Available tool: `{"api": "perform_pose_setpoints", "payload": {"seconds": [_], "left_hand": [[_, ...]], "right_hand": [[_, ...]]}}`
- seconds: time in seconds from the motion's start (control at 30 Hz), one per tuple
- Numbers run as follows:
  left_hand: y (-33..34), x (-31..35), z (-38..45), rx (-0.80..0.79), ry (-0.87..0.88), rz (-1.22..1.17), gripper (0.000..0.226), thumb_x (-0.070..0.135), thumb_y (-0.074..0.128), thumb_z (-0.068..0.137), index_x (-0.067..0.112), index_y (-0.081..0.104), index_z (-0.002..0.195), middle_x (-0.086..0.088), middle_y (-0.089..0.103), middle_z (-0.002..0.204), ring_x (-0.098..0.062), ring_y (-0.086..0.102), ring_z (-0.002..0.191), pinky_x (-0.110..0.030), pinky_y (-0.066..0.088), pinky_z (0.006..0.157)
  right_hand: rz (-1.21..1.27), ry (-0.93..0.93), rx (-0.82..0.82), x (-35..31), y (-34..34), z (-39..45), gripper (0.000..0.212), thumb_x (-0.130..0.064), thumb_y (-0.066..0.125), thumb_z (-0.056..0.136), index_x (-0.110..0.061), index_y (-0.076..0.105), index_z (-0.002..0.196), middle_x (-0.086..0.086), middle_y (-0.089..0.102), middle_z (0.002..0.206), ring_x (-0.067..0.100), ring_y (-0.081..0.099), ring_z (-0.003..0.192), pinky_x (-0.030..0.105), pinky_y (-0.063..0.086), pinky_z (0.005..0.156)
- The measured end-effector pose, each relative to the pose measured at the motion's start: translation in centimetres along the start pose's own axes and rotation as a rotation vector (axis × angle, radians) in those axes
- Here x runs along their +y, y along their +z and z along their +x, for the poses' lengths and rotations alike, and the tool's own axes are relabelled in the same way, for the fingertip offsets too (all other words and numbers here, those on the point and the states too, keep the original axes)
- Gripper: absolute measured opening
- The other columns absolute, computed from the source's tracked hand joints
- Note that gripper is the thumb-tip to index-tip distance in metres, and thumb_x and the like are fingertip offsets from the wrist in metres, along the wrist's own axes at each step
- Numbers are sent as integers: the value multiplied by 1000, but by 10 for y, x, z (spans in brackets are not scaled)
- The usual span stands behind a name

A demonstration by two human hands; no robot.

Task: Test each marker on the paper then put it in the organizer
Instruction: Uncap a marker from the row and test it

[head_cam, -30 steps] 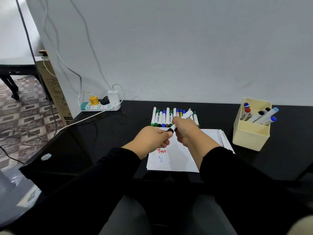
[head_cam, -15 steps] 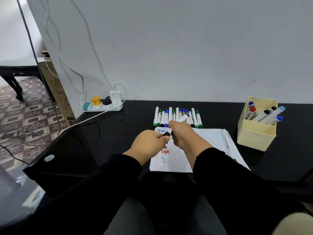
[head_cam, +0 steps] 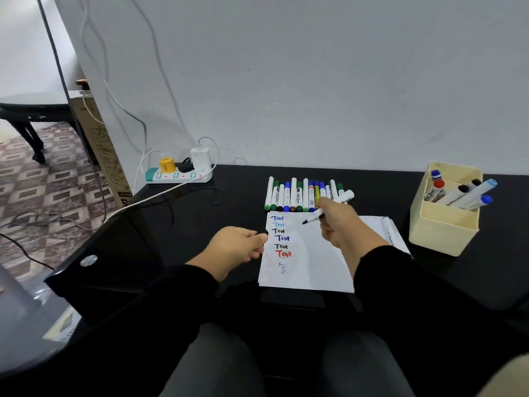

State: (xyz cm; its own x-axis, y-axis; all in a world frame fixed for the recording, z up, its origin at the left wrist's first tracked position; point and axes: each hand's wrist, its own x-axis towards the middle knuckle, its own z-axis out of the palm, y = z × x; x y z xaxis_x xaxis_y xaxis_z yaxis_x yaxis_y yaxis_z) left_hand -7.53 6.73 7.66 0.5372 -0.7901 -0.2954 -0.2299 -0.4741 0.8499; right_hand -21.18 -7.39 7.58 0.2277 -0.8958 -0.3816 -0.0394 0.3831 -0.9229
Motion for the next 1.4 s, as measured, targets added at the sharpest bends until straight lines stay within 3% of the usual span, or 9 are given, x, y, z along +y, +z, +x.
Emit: {"api": "perform_pose_setpoints", "payload": {"seconds": [0.07, 0.17, 0.3, 0.37, 0.43, 0.5, 0.97, 1.13, 1.4], "left_hand": [[4, 0, 3, 30, 66, 161, 29, 33, 58, 91, 15, 65, 114, 5, 66, 88, -10, 58, 82, -25, 49, 80], [5, -6, 4, 97, 162, 375, 30, 35, 54, 93, 21, 62, 118, 6, 61, 96, -8, 50, 81, -22, 40, 65], [7, -32, 18, 242, 249, 444, 31, 36, 54, 92, 22, 63, 118, 0, 57, 125, -18, 51, 116, -28, 39, 88], [11, -40, 26, 267, 199, 525, 34, 42, 53, 91, 31, 59, 123, -5, 36, 148, -29, 22, 140, -45, 20, 112], [16, -44, 31, 251, 137, 594, 35, 49, 50, 91, 38, 56, 124, -6, 16, 157, -34, -2, 144, -55, -1, 113], [22, -50, 34, 247, 115, 622, 39, 55, 47, 90, 41, 54, 125, -7, 8, 158, -36, -10, 143, -59, -6, 110], [31, -62, 44, 230, 103, 657, 40, 66, 43, 85, 50, 53, 121, -2, 13, 157, -30, -8, 144, -61, -12, 108], [32, -62, 44, 223, 95, 685, 43, 67, 41, 86, 51, 50, 125, -1, 13, 157, -30, -6, 145, -61, -11, 108], [33, -62, 43, 231, 102, 693, 44, 67, 40, 86, 51, 49, 126, -1, 14, 157, -31, -3, 145, -61, -11, 108]], "right_hand": [[3, -16, -27, 7, 6, -1, 26, -22, 55, 91, -15, 46, 68, -6, 31, 33, 8, 22, 29, 19, 22, 36], [-27, -94, -33, 14, 6, -2, 29, -36, 65, 88, -14, 54, 73, -2, 41, 51, 10, 29, 44, 21, 27, 41], [-166, -224, -49, 30, 4, -12, 20, -29, 71, 83, -13, 60, 80, 2, 53, 68, 11, 44, 58, 24, 35, 52], [-248, -276, -41, 40, 5, -17, 22, -22, 70, 83, -15, 54, 70, 1, 54, 64, 11, 44, 56, 23, 35, 53], [-332, -323, -27, 50, 8, -22, 31, -24, 68, 83, -14, 45, 64, 0, 51, 57, 11, 43, 52, 24, 35, 53], [-371, -343, -15, 57, 12, -22, 38, -26, 65, 85, -14, 39, 60, 2, 49, 54, 11, 42, 51, 23, 34, 53], [-533, -413, -59, 79, 18, -9, 41, -30, 67, 83, -16, 37, 60, 9, 53, 65, 16, 47, 60, 28, 38, 61], [-493, -432, -14, 79, 16, -9, 41, -16, 63, 84, -16, 30, 60, -1, 34, 56, 12, 35, 52, 17, 30, 48], [-491, -421, -65, 79, 16, -13, 40, -11, 60, 83, -16, 29, 57, 0, 31, 55, 13, 33, 52, 25, 28, 53]]}}
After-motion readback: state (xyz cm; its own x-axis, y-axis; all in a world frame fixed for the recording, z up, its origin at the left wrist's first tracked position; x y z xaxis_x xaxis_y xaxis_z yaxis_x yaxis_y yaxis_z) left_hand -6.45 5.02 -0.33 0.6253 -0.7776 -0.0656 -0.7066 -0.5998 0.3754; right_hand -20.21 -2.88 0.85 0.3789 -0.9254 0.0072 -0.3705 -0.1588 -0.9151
